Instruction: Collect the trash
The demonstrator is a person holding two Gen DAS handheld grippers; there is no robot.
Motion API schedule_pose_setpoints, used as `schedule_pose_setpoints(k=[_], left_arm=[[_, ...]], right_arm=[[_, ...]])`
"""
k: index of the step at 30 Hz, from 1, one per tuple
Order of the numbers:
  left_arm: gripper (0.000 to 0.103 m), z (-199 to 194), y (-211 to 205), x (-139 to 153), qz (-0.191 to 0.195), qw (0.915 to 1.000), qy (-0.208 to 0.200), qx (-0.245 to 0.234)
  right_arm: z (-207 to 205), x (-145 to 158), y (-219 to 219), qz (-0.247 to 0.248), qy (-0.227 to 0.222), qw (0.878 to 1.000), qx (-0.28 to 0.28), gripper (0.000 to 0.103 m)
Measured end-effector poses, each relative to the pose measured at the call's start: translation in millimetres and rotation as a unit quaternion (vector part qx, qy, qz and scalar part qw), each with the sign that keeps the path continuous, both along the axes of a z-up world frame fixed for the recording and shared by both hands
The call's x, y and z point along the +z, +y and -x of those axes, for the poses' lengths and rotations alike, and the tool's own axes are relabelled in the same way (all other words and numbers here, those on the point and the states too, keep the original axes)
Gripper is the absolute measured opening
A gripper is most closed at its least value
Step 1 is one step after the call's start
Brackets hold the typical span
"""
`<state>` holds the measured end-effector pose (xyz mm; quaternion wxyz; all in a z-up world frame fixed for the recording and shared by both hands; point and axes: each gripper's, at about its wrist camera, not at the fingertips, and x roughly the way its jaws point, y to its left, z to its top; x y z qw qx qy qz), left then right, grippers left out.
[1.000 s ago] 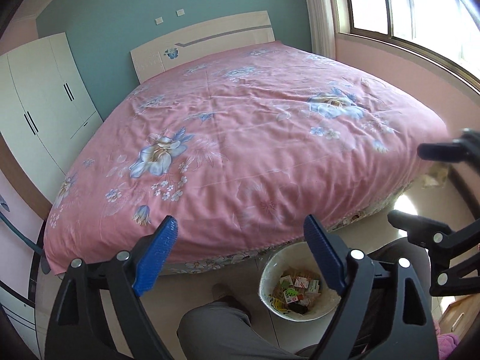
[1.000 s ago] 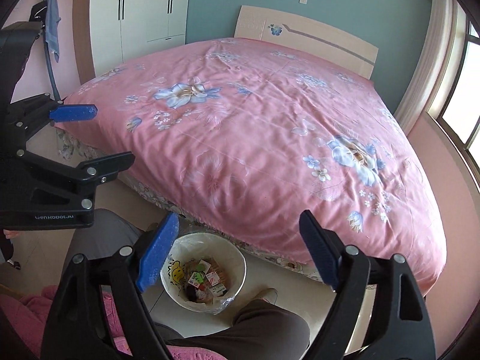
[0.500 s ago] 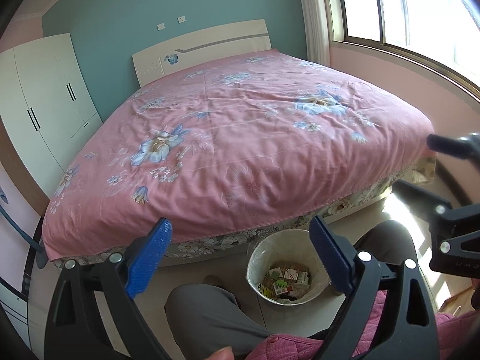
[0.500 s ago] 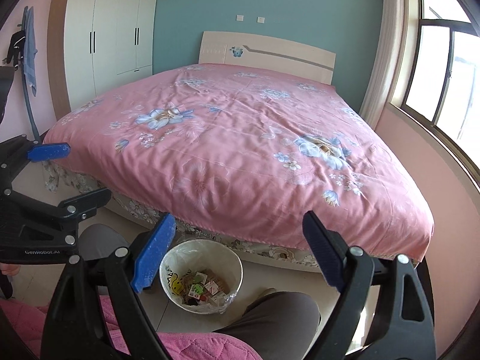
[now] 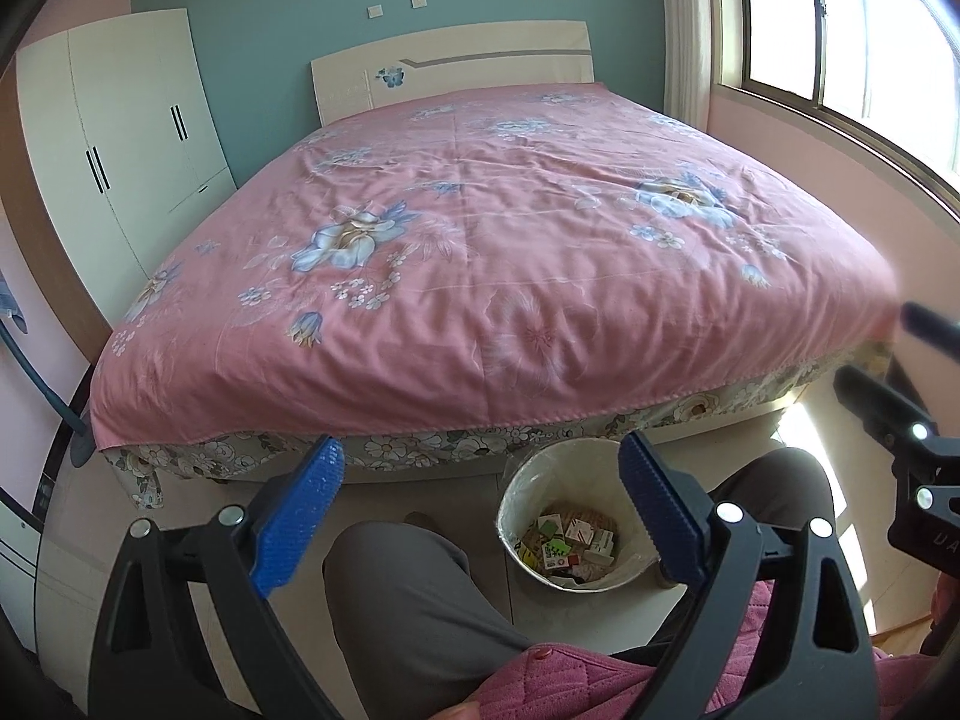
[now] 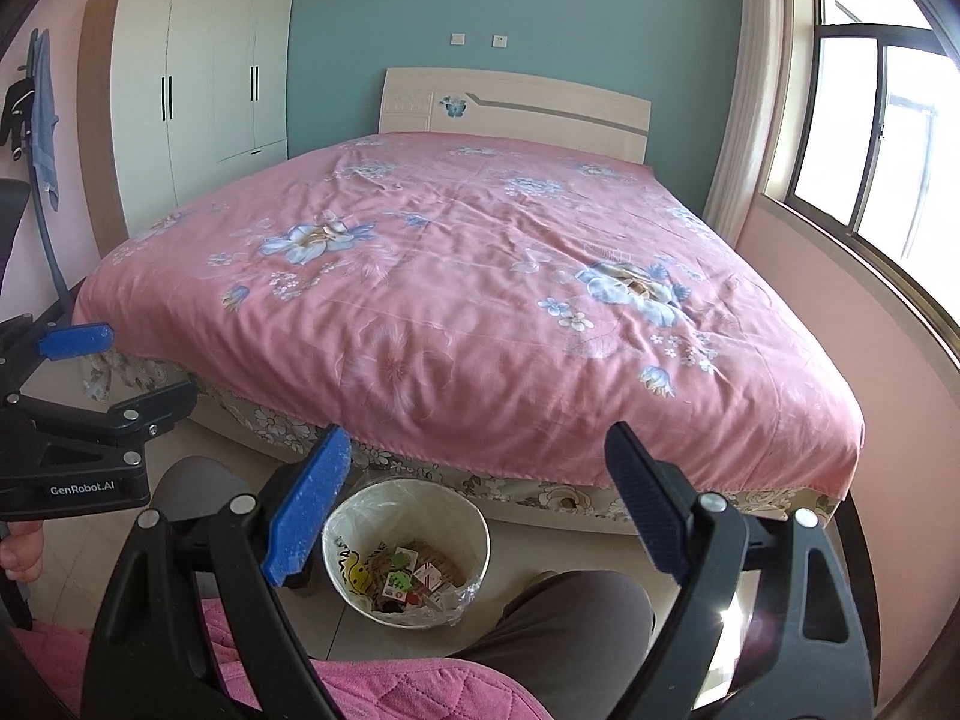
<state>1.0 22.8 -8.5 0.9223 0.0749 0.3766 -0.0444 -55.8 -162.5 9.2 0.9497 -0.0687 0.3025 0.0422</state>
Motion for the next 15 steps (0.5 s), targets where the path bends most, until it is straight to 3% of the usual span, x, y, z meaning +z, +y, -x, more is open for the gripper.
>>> schedule_pose_setpoints(k=[15], left_arm=[[0.094,3.2,-6.6,5.6,-0.007,0.9999,-0.013,-0.008]], right_arm=[[-0.9,-0.3,-3.4,-0.004,0.006,1.0,-0.005,0.085]])
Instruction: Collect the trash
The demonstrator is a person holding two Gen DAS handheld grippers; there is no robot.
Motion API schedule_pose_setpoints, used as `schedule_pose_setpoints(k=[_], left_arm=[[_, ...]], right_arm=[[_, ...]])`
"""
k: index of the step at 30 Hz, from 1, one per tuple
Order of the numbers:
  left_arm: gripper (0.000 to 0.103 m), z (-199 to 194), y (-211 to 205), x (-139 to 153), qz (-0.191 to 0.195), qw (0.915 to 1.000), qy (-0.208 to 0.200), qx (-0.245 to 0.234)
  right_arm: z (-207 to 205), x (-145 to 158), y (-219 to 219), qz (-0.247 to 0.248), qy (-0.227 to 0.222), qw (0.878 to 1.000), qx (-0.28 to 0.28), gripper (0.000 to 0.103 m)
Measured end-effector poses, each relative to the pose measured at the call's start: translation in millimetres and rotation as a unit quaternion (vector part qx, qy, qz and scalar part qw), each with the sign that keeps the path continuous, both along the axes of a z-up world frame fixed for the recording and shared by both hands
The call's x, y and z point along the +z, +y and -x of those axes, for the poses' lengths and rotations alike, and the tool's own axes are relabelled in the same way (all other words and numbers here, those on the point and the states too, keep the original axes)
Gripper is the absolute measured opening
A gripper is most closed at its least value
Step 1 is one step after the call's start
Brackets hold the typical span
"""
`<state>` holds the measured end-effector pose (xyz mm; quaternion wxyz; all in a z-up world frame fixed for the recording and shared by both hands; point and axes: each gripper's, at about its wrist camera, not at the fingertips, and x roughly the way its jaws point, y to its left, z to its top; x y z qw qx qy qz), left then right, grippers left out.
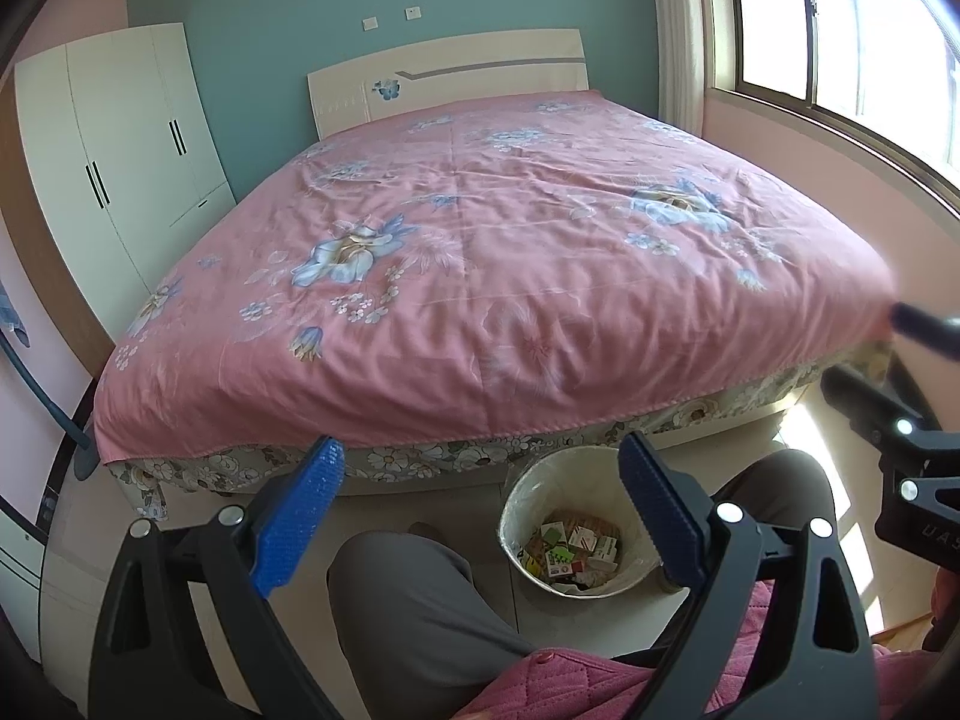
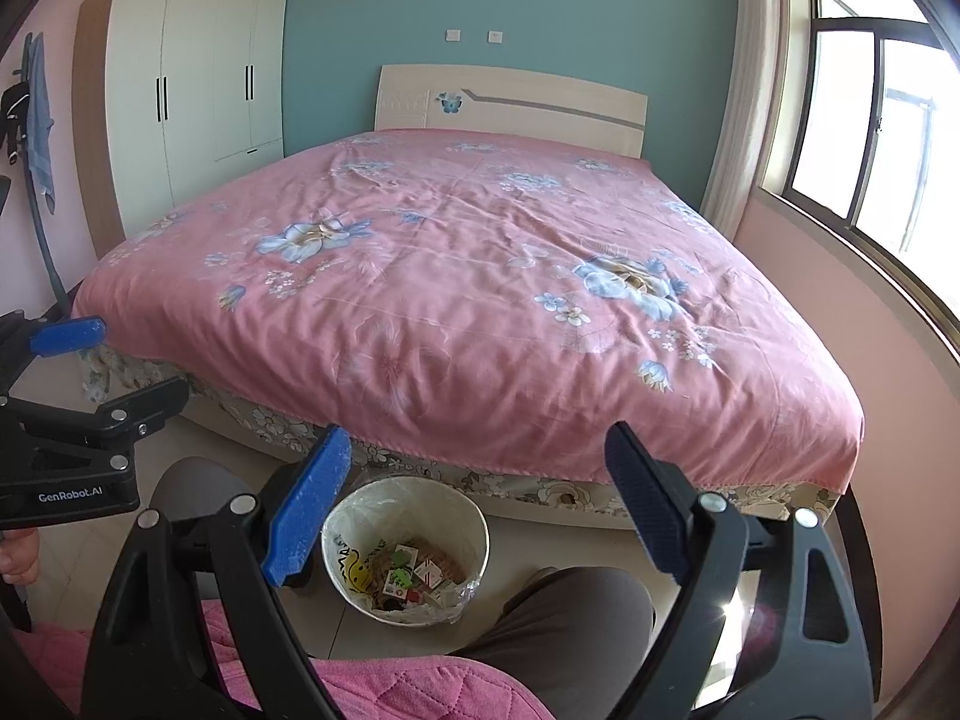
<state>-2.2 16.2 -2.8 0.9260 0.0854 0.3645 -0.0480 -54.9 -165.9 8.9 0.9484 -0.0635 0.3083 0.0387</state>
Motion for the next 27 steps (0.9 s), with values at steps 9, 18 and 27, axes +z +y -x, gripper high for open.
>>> schedule_pose_setpoints(k=[9,18,27], left_arm=[[0.094,0.3,0.2,0.8,0.0,1.0,-0.001,-0.001],[0.094,0.8,-0.6,1.4,0.0,1.0,-0.002,-0.001],[0.094,0.9,-2.1,1.1,-0.001,1.0,0.0,-0.004]], right_arm=[[-0.1,0.5,0.4,0.0,0.0,1.0,0.0,0.085],[-0.8,0.0,1.0,0.0,0.002,1.0,0.001,0.085],[-0.5,-0.8,0.0,-0.002,0.003,1.0,0.002,0.085]])
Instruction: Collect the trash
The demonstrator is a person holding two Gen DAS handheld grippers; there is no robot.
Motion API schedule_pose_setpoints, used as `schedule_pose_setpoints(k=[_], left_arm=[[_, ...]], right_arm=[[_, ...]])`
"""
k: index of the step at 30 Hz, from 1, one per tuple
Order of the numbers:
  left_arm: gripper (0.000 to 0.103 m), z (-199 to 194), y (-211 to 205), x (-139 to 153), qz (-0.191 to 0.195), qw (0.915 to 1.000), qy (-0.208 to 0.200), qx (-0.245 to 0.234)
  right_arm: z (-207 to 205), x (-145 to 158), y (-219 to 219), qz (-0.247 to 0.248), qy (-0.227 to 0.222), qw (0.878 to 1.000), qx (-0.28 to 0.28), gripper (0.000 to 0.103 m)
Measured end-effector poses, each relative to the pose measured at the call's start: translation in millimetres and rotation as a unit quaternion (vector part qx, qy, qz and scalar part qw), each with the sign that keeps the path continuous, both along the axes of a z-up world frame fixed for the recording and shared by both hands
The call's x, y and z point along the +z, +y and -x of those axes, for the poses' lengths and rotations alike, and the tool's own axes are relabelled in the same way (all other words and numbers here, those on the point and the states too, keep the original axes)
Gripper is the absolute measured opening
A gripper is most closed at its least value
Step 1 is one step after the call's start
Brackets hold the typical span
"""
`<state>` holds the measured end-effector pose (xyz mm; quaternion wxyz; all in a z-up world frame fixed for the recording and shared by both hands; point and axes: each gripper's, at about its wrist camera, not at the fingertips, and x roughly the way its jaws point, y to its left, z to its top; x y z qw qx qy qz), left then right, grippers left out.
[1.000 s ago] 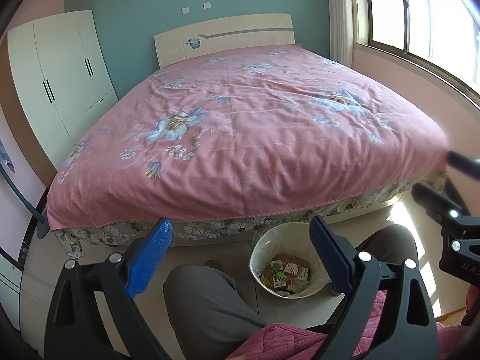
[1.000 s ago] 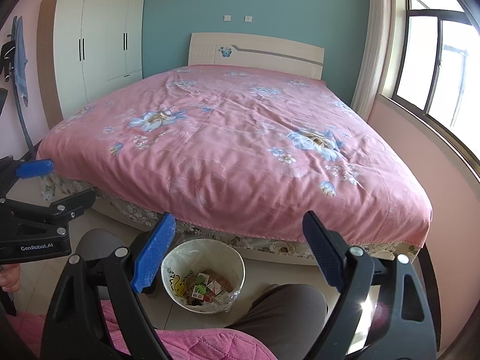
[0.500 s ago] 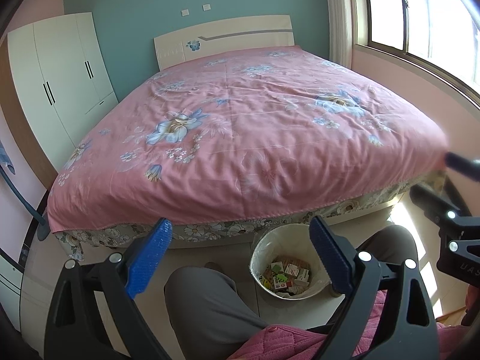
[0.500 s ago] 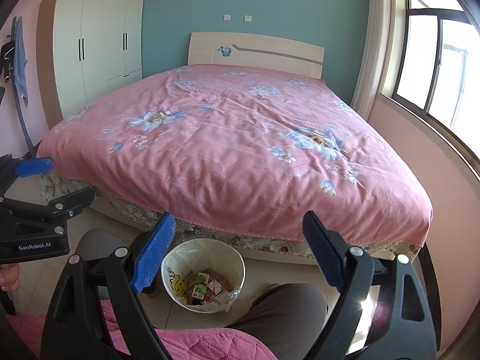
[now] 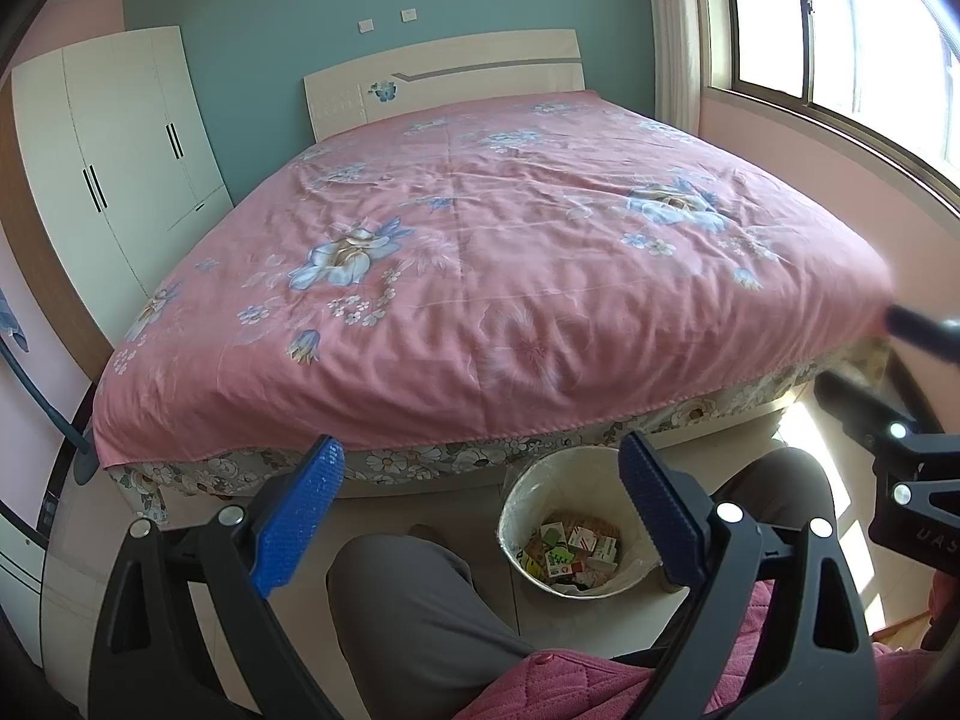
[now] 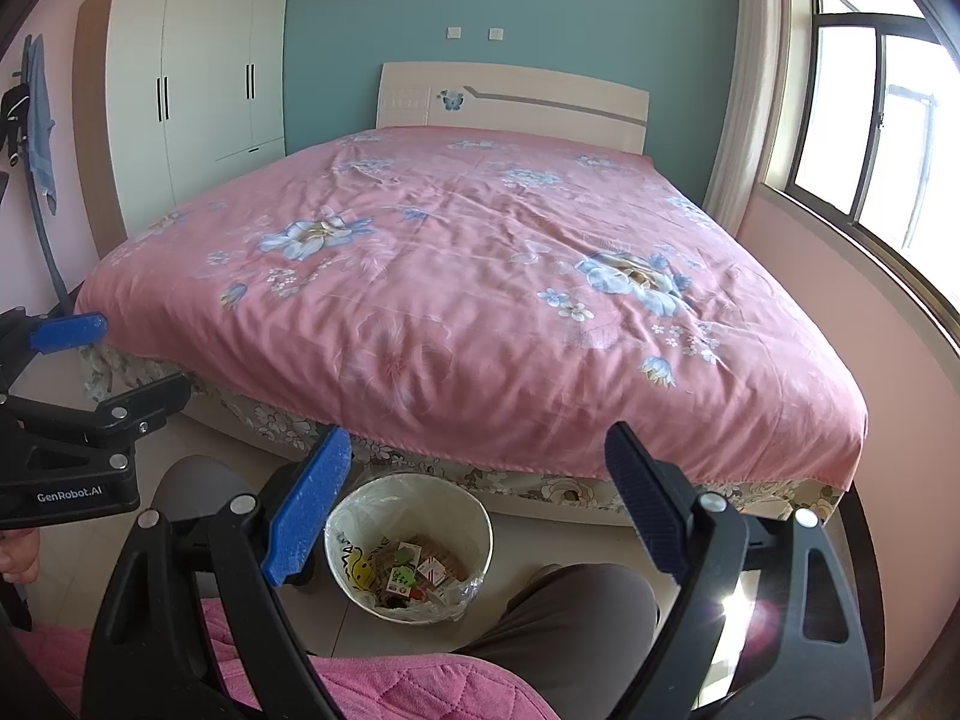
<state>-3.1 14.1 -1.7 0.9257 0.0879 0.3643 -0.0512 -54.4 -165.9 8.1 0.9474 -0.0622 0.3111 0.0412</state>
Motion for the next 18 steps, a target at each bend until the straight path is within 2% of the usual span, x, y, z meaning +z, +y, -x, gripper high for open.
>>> schedule_pose_setpoints(k=[18], left_arm=[[0.094,0.6,0.4,1.0,0.0,1.0,-0.003,-0.007]], right_arm=[[1.4,-3.8,2.4,-0.003,0.003,1.0,-0.001,0.085]])
